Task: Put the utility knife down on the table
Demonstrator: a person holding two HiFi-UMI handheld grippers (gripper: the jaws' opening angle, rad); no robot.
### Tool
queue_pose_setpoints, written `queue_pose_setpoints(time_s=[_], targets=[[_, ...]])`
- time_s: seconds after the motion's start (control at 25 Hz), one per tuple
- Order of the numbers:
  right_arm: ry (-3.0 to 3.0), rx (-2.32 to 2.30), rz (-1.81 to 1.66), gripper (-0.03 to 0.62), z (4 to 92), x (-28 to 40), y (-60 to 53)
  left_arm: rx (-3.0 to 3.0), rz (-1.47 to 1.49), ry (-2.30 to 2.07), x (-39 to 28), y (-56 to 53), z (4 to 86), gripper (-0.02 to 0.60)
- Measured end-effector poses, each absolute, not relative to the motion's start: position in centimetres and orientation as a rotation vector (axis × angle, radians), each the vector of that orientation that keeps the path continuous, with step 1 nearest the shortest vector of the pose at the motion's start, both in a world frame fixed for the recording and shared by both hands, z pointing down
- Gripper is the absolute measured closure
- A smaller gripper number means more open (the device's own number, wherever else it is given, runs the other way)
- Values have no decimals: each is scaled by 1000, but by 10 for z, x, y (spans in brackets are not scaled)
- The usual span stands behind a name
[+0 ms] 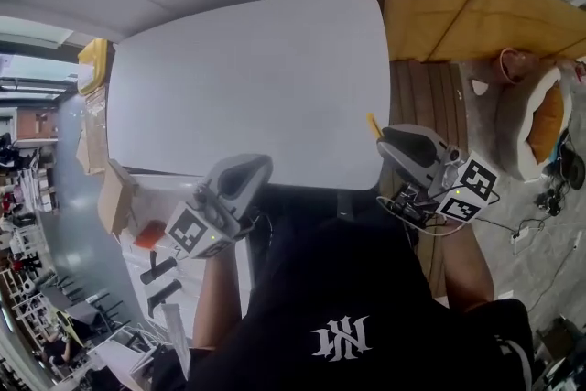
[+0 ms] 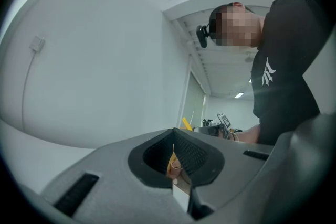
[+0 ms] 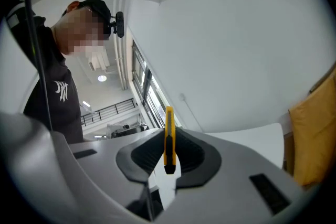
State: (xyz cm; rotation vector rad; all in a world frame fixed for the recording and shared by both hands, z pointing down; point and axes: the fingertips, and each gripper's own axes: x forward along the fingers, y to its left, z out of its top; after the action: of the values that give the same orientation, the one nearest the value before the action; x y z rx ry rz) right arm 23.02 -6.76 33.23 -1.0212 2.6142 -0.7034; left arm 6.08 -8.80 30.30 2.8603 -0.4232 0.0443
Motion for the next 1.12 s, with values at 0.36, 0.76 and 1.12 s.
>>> queue_pose_setpoints(time_s=[0.36, 0.76, 1.12], targets=[[2789, -1289, -718, 540, 344, 195, -167, 2776, 53, -262, 57, -143, 374, 575], [3070, -1272, -796, 540, 478, 166, -245, 2724, 160, -274, 34, -186, 462, 575], [3656, -1063, -512, 540, 612, 138, -275, 2669, 83, -543, 13, -210, 512, 575]])
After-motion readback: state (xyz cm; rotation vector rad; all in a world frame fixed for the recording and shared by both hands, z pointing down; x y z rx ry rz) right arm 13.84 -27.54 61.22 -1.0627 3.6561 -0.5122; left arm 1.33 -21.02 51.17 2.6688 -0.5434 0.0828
